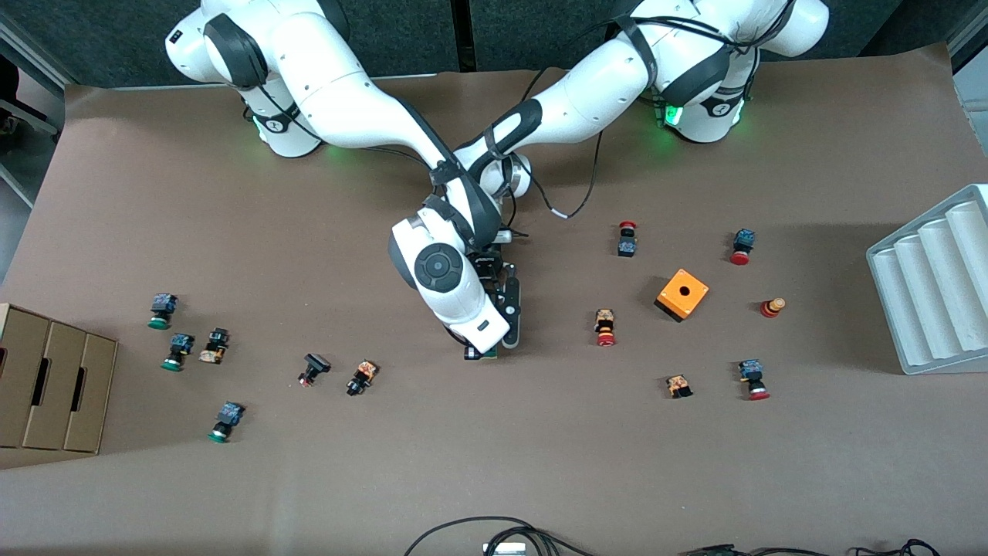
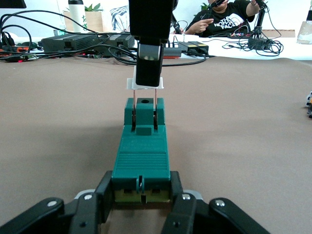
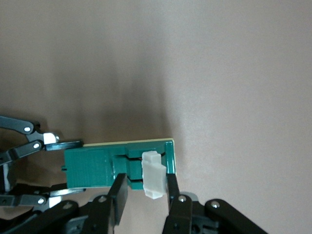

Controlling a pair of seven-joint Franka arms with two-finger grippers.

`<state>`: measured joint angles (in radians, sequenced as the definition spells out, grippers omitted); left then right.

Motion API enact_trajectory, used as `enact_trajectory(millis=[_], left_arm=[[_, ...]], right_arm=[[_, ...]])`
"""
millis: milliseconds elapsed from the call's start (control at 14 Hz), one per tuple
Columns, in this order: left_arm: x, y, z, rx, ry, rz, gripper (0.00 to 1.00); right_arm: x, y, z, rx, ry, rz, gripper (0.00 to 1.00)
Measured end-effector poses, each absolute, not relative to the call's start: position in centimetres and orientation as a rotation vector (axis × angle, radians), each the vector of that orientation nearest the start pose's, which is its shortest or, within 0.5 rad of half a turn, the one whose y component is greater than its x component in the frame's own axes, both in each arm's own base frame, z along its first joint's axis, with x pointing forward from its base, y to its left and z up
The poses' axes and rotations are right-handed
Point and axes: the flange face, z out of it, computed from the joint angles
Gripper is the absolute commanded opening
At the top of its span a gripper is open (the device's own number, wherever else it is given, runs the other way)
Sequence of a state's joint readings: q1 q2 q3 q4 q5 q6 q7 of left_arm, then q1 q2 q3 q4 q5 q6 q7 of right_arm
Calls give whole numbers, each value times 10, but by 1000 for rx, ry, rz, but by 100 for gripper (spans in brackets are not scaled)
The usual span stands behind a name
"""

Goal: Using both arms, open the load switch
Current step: 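Swing the white handle down toward the switch base with the right gripper, then press the white handle down into the contacts with the right gripper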

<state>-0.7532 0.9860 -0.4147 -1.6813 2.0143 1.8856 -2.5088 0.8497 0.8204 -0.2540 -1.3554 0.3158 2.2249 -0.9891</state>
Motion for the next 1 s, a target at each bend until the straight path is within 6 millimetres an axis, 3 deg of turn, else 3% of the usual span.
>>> enact_trajectory(millis=[998], left_arm=[[336,-558,65,-2587,-25,-1790,42]], right_arm=[[585,461,251,-2289,-2053,-123,40]])
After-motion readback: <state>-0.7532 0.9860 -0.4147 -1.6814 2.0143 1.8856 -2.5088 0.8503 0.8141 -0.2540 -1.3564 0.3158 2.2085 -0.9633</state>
